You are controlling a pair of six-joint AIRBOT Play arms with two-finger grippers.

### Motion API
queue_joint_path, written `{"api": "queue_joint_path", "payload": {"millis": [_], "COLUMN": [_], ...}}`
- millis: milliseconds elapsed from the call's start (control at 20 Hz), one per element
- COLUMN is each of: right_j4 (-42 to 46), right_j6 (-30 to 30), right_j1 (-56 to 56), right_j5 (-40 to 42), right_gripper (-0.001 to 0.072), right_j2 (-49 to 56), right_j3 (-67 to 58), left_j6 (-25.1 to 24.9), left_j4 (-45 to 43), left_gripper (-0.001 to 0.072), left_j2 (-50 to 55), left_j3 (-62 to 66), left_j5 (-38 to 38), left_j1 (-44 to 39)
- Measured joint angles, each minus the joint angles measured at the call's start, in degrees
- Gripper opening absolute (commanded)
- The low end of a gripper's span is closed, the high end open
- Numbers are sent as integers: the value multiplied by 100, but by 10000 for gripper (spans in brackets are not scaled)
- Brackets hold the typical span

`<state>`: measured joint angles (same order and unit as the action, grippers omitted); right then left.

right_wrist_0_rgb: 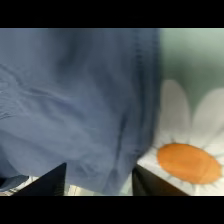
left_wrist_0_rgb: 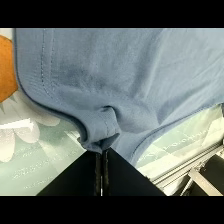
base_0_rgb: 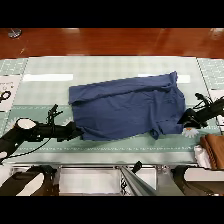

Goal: Fold the shirts.

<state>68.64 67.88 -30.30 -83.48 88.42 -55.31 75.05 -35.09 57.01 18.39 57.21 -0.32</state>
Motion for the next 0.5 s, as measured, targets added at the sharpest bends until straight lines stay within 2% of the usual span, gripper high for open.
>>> {"api": "queue_joint_path", "payload": {"millis": [100,150,200,500], "right_j4": [-4,-13,-46,-531], "right_j6": [-20,-20,-22,-31], "right_j1": [146,208,254,354], "right_j5": [87,68,11,173], "right_gripper": [119,47,19,19], "right_j2": [2,-22,-92,-1058], "right_j3": [68,90,103,92], "left_j6": [0,0,0,-136], "left_j4": [0,0,0,44], "left_gripper": [15,15,15,15], "left_j2": [0,0,0,-68], "left_j3": [0,0,0,466], "left_j5": [0,-2,-2,151], "left_j1": [0,0,0,17]}}
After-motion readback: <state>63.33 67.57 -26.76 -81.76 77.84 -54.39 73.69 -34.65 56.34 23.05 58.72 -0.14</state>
